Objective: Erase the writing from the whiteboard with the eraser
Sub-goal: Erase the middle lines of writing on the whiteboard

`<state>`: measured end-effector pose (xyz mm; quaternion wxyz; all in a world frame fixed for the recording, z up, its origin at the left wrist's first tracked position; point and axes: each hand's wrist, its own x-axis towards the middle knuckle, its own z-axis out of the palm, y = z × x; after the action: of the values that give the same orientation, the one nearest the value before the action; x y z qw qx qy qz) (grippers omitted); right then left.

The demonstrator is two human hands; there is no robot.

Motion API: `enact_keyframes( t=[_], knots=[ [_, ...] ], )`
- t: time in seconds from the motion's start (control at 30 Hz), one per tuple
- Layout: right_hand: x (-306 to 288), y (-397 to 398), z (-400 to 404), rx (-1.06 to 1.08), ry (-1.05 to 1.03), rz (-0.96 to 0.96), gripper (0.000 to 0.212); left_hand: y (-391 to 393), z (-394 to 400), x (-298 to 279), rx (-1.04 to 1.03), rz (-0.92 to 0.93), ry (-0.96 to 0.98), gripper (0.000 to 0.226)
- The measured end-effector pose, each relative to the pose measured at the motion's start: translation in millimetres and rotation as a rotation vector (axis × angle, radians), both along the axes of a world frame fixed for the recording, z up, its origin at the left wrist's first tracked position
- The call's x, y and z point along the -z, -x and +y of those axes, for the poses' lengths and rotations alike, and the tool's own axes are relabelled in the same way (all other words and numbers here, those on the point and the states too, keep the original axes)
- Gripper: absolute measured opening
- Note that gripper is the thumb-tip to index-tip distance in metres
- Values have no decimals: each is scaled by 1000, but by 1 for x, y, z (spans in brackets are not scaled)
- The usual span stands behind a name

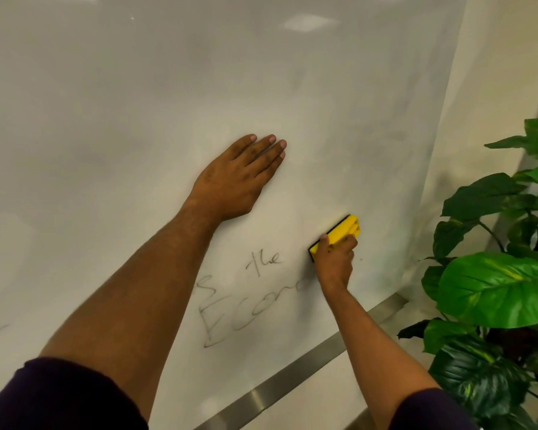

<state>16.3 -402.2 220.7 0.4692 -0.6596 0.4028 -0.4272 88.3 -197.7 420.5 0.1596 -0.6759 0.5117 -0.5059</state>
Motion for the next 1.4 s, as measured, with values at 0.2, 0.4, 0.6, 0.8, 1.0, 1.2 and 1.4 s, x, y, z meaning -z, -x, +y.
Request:
enact_keyframes(
  t=[0.2,0.4,0.6,0.8,1.0,1.2,1.4],
  knots=[
    [9,-6,54,-73,261,-147,64,0,1,-1,18,-3,-9,58],
    [4,-6,-24,56,-188,-43,66,0,5,-1,-4,-3,-44,59],
    [8,-17,31,44,-56,-142,63,-1,2,0,-5,-21,-34,61],
    [13,-14,31,57,138,-199,62,-1,5,0,-15,-22,-52,60],
    [1,-15,30,104,159,-124,71,-2,4,1,-24,-19,-44,61],
    [34,-8,42,-55,548,-74,69,-6,4,2,-4,-49,-41,61],
    [15,-6,-14,22,235,-55,57,-5,3,4,-18,-55,-39,62]
  ],
)
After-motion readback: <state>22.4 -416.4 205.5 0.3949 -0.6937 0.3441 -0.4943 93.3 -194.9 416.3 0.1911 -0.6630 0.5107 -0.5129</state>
